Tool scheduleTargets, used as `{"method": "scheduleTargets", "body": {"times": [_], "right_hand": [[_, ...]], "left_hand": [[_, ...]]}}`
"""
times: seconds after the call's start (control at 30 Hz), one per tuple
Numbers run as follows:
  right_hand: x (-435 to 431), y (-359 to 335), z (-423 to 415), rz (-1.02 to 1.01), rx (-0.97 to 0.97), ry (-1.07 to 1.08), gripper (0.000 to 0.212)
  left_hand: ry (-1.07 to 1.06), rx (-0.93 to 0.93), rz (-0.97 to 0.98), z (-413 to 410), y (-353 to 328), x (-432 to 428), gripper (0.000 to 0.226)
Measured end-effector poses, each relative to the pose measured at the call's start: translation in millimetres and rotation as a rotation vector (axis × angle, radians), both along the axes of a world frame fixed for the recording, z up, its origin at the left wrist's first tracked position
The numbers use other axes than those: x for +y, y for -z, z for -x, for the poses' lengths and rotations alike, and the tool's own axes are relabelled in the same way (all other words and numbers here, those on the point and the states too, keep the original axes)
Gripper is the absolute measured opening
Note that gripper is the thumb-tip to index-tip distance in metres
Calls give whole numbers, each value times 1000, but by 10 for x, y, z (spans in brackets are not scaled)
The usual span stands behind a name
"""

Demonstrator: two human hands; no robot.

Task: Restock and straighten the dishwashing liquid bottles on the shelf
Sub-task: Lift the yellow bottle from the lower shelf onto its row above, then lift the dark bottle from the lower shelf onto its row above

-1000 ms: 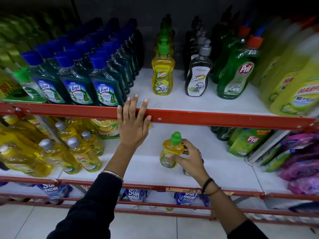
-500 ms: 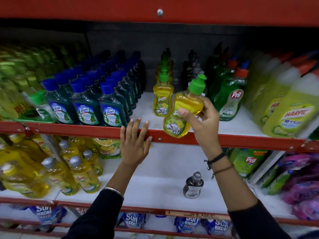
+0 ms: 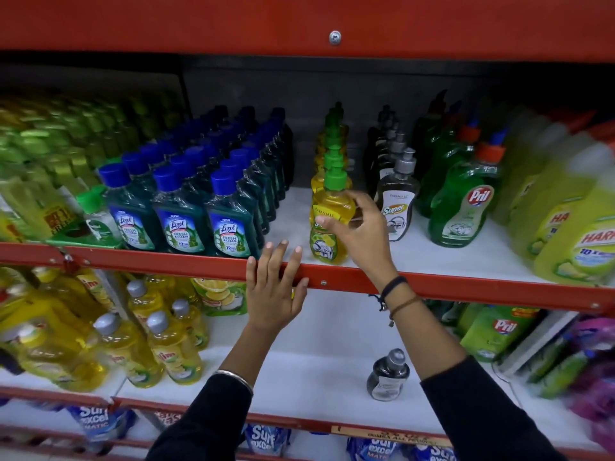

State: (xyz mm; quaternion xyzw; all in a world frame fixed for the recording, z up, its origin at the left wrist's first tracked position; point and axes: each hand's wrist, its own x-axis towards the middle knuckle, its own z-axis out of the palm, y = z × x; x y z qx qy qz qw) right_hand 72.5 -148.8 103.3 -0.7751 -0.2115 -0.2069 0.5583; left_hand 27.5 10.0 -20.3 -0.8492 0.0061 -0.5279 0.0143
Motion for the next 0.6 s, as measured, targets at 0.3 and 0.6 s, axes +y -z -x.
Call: {"method": "scheduleTargets", "body": {"times": [0.3, 0.6], "right_hand": [[-248, -62, 347, -65, -77, 26, 55], [-1059, 1155, 982, -94, 53, 38, 32]], "left_hand": [[0, -19, -9, -20, -6, 12, 52], [-11, -90, -25, -52, 26, 14, 51]]}}
